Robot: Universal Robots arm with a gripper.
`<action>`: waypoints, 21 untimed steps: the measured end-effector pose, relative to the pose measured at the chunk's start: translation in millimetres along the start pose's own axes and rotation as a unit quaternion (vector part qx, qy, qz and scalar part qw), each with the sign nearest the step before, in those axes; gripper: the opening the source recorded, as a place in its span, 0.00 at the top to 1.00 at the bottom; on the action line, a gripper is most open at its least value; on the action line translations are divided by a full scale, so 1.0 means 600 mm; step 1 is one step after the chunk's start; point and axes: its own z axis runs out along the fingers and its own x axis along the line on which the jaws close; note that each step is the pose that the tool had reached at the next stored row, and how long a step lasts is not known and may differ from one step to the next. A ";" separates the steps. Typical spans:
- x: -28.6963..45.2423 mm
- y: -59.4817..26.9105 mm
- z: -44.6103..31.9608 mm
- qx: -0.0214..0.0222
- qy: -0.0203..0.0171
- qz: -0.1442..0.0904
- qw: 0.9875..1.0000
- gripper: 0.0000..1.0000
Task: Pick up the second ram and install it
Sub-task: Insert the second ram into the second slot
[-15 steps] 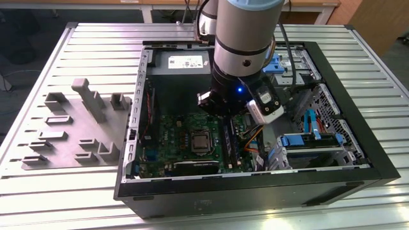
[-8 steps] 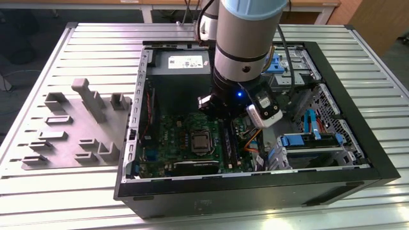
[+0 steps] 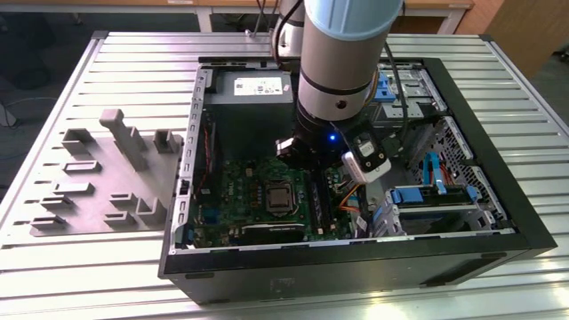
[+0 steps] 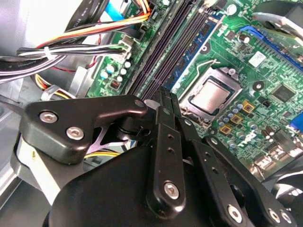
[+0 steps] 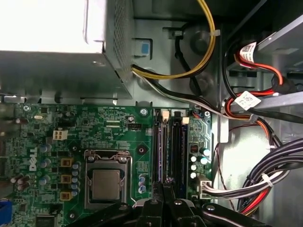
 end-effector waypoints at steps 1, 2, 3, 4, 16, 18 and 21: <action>0.000 0.000 0.001 0.000 0.000 0.000 1.000 0.89; 0.000 -0.001 0.003 0.000 0.000 0.000 1.000 0.89; 0.000 -0.002 0.004 0.000 0.000 0.000 1.000 0.89; 0.000 -0.002 0.005 0.000 0.000 0.001 1.000 0.89; -0.006 -0.004 0.014 -0.007 0.000 0.001 1.000 0.89; -0.006 -0.004 0.015 -0.008 0.000 0.001 1.000 0.89; -0.006 -0.004 0.016 -0.008 0.000 0.001 1.000 0.89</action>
